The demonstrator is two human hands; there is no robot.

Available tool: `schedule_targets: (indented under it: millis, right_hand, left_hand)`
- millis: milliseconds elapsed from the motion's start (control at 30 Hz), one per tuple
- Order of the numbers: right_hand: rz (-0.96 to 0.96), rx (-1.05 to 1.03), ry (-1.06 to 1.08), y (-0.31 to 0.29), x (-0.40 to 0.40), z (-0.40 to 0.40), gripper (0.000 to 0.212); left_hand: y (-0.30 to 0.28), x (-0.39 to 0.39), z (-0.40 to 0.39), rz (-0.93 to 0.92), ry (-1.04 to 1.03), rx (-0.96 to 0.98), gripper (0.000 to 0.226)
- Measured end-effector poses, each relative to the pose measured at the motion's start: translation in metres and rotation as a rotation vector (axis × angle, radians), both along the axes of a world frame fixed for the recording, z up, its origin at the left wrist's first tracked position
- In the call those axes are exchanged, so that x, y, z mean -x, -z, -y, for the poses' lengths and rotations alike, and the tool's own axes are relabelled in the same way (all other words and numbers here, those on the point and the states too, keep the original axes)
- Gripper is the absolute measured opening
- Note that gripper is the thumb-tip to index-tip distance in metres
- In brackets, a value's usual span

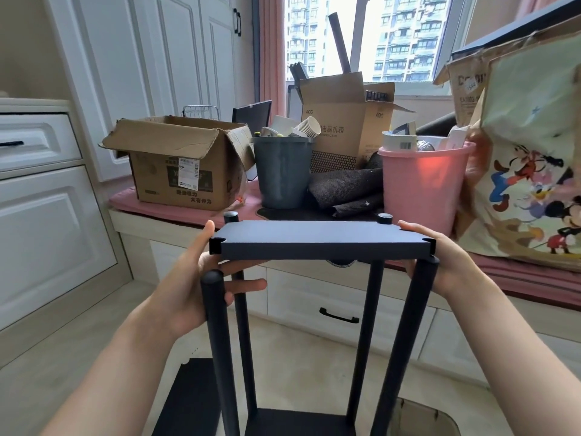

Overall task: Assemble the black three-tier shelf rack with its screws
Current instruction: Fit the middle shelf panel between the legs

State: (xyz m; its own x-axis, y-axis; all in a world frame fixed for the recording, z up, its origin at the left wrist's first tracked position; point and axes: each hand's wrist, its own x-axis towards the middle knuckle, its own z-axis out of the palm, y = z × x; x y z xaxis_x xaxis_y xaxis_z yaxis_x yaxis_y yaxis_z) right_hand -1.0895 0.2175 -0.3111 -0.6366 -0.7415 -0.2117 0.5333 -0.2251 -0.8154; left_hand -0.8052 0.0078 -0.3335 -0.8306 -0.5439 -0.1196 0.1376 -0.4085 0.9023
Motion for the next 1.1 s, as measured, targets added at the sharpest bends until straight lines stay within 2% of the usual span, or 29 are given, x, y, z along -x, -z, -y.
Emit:
schedule_targets:
  millis: [133, 267, 367, 467, 633, 733, 833, 1100]
  right_hand:
    - [-0.044, -0.031, 0.028, 0.003, 0.002, -0.001, 0.016]
    - [0.001, -0.019, 0.019, 0.002, 0.0, -0.001, 0.015]
    - [0.042, -0.013, -0.019, 0.002, -0.003, 0.0, 0.016]
    - [0.046, -0.041, -0.044, 0.002, -0.005, 0.0, 0.029]
    - [-0.011, -0.102, -0.061, 0.003, -0.008, -0.004, 0.03]
    - [-0.097, -0.207, -0.006, 0.004, -0.01, -0.007, 0.018]
    - [-0.18, -0.273, -0.001, 0.007, -0.012, -0.011, 0.028]
    - [-0.115, -0.159, 0.025, 0.014, -0.02, -0.027, 0.034]
  left_hand:
    - [-0.002, -0.001, 0.0, 0.004, 0.047, 0.004, 0.068]
    - [0.001, 0.003, 0.001, -0.009, -0.013, -0.027, 0.059]
    - [0.003, 0.006, 0.003, -0.033, -0.061, -0.116, 0.052]
    - [0.005, 0.009, 0.007, -0.056, -0.071, -0.22, 0.05]
    - [0.012, 0.012, 0.011, -0.068, -0.125, -0.282, 0.021]
    - [0.016, 0.012, 0.011, -0.047, -0.131, -0.295, 0.024]
    - [0.019, 0.01, 0.011, -0.029, -0.108, -0.299, 0.03]
    - [0.019, 0.013, 0.005, -0.045, -0.112, -0.299, 0.033]
